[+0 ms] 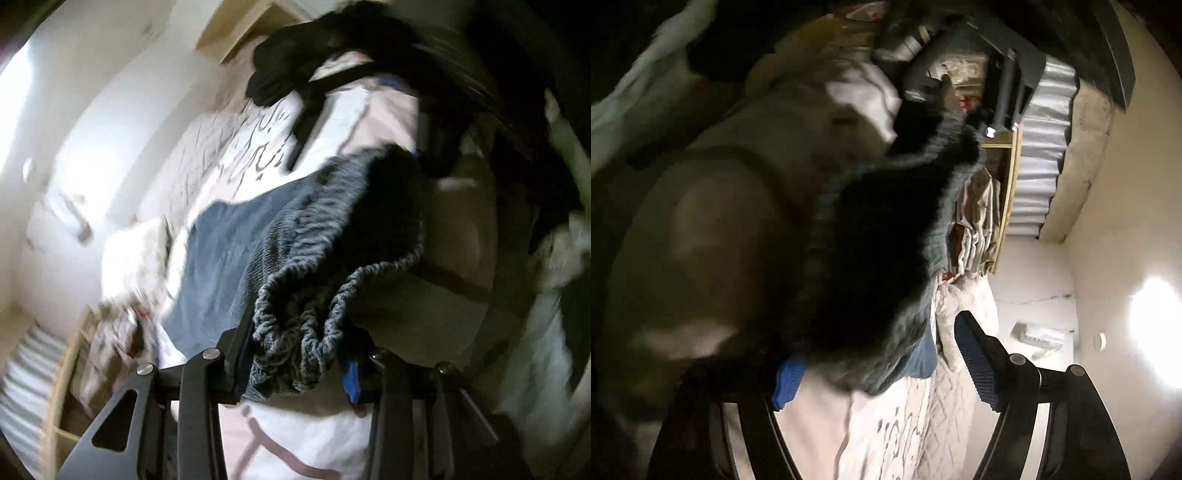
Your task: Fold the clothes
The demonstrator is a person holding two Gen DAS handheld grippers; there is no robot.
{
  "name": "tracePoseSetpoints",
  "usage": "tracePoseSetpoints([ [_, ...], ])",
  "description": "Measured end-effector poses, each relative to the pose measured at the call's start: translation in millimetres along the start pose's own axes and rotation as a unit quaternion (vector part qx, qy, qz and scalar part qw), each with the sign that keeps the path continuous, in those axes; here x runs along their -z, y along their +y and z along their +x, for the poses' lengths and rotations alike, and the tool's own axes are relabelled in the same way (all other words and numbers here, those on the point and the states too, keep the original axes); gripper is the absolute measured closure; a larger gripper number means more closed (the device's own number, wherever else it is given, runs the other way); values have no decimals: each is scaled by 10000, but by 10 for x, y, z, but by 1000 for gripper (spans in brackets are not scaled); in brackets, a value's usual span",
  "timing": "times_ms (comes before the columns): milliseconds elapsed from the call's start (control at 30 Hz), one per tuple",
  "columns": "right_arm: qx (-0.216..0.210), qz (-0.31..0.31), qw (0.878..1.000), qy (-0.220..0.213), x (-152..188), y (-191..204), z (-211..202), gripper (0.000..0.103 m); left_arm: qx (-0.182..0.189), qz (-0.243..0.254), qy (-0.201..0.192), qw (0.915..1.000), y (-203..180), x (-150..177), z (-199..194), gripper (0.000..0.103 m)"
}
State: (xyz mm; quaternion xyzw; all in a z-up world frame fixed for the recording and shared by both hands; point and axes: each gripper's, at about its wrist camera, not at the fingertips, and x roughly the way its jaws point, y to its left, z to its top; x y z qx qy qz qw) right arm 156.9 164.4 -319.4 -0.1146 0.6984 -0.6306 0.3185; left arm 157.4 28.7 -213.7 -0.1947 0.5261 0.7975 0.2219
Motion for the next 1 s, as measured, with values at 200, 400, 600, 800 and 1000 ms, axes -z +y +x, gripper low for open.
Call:
tracePoseSetpoints([
  [200, 49, -471, 9965, -692, -115, 110, 75, 38, -574, 1393, -415, 9877, -368, 275, -7, 46],
  [400, -354, -321, 9976, -502, -209, 38, 145, 58, -719, 1673, -347, 9827, -480, 351, 140, 32],
  [600, -778, -27, 9966, -257, -348, -167, 252, 67, -407, 1193, -109, 9920, -361, 149, 227, 59],
  [800, -643, 724, 9951, -182, -406, -819, 36, 74, -539, 142, 33, 9984, 183, -215, -306, 70],
  [1000, -449, 1386, 9885, -399, -347, -1687, -475, 74, -856, -362, -514, 9943, 532, -635, -1217, 70],
])
